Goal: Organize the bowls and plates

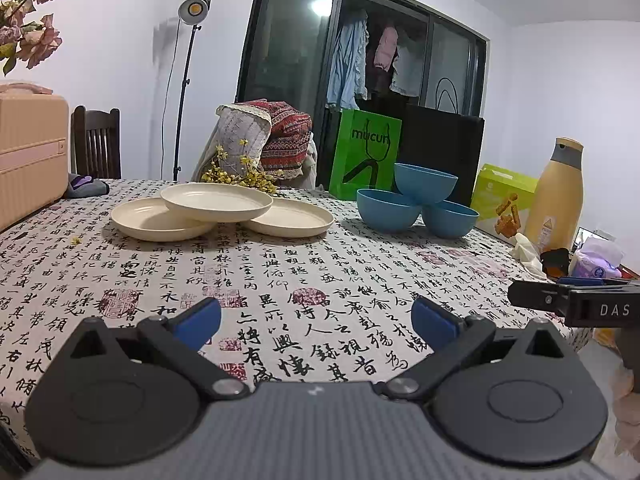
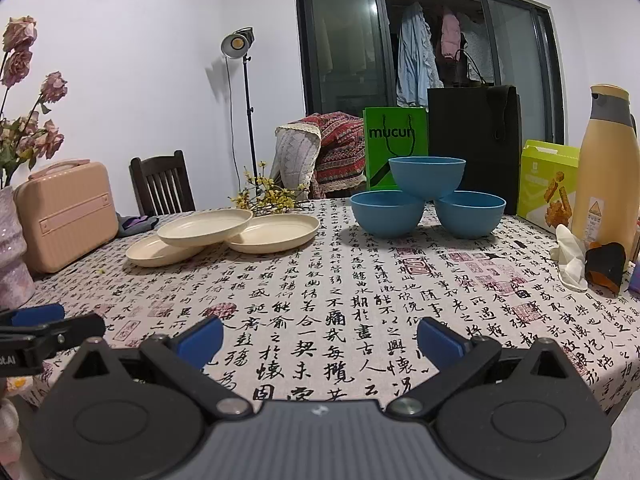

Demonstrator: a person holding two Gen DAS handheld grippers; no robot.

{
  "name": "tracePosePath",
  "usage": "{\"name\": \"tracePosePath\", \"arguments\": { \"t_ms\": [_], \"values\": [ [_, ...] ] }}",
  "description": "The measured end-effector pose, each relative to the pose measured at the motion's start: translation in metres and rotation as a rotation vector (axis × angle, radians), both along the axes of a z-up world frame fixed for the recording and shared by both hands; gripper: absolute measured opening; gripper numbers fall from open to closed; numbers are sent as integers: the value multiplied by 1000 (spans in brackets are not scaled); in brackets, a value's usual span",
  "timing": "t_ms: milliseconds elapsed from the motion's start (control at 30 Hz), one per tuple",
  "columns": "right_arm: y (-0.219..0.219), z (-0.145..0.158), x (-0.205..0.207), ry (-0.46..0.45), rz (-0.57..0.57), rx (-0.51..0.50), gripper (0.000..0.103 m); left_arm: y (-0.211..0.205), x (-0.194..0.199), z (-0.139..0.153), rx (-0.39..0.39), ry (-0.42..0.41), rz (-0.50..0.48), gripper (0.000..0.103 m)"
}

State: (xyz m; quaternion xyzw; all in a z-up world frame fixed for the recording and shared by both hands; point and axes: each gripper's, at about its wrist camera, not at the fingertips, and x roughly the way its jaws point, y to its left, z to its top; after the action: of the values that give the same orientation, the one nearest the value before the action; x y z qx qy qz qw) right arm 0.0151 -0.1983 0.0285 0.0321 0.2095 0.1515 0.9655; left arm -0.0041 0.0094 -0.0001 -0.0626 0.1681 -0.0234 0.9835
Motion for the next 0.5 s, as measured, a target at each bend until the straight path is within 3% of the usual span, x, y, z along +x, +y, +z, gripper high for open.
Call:
{"name": "tracePosePath", "arguments": {
  "t_ms": [500],
  "values": [
    [6, 0, 21, -12, 20, 9, 103, 3, 17, 3, 26, -20, 4, 103]
  ]
}}
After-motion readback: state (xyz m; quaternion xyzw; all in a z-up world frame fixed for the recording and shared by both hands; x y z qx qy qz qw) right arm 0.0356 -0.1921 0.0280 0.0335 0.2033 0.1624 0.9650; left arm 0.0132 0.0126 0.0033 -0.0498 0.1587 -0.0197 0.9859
